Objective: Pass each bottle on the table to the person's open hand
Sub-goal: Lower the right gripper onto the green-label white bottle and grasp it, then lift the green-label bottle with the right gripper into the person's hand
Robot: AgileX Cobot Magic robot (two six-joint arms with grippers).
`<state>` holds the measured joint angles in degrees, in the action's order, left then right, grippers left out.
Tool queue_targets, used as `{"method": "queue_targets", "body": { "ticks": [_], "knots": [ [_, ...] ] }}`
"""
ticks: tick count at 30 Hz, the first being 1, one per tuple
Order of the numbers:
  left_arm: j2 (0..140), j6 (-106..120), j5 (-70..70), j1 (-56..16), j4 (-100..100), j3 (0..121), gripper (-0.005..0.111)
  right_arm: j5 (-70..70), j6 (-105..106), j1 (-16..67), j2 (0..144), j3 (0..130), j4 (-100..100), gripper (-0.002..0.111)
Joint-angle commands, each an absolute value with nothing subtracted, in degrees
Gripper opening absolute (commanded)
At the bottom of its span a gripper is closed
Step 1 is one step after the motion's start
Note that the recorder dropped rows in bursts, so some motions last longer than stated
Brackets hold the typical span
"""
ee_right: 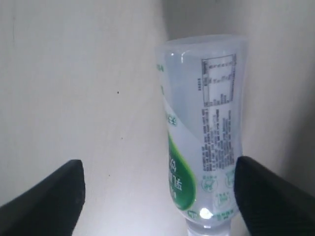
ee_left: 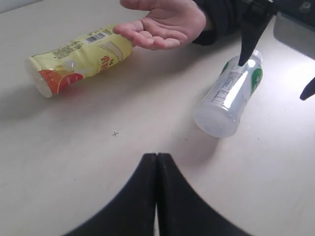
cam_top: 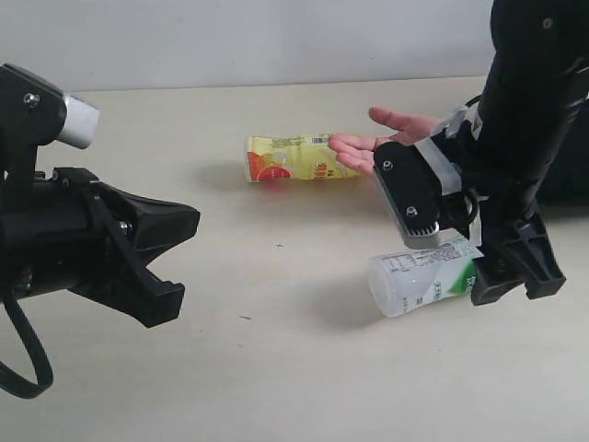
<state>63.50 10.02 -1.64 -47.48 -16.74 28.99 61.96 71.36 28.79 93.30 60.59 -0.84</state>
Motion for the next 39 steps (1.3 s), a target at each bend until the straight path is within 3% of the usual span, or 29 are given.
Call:
{"method": "queue_targets", "body": {
  "ticks": [1,15,19,22,30,34,39],
  "knots": [
    [63.1,10.4,-1.7,-47.4,-16.6,28.7,0.001,58.8,71.9,28.9,97.6,60.3,-0.5,0.08],
    [63.1,10.4,-1.7,-47.4,-16.6,28.7,0.001,51.9,71.9,28.9,109.3,60.3,-0.3,0.08],
    [63.1,10.4,-1.7,-47.4,-16.6,28.7,0.001,51.9,71.9,28.9,110.2,60.3,-0.3,0.075],
    [63.1,10.4,-1.7,-47.4,-16.6,28.7,0.001,52.2,71.9,28.9,110.2,60.4,-0.3,0.06],
    [63.1,10.4,-1.7,-47.4,-16.6,28.7,0.001,56.4,71.7,28.9,109.8,60.4,-0.3,0.001],
    [63.1,10.4,-1.7,-47.4,-16.6,28.7,0.001,61.3,70.8,28.9,108.4,62.5,-0.5,0.0],
    [63.1,10.4,-1.7,-47.4,-16.6,28.7,0.001,64.8,49.5,28.9,102.5,71.6,6.6,0.0]
  ]
}}
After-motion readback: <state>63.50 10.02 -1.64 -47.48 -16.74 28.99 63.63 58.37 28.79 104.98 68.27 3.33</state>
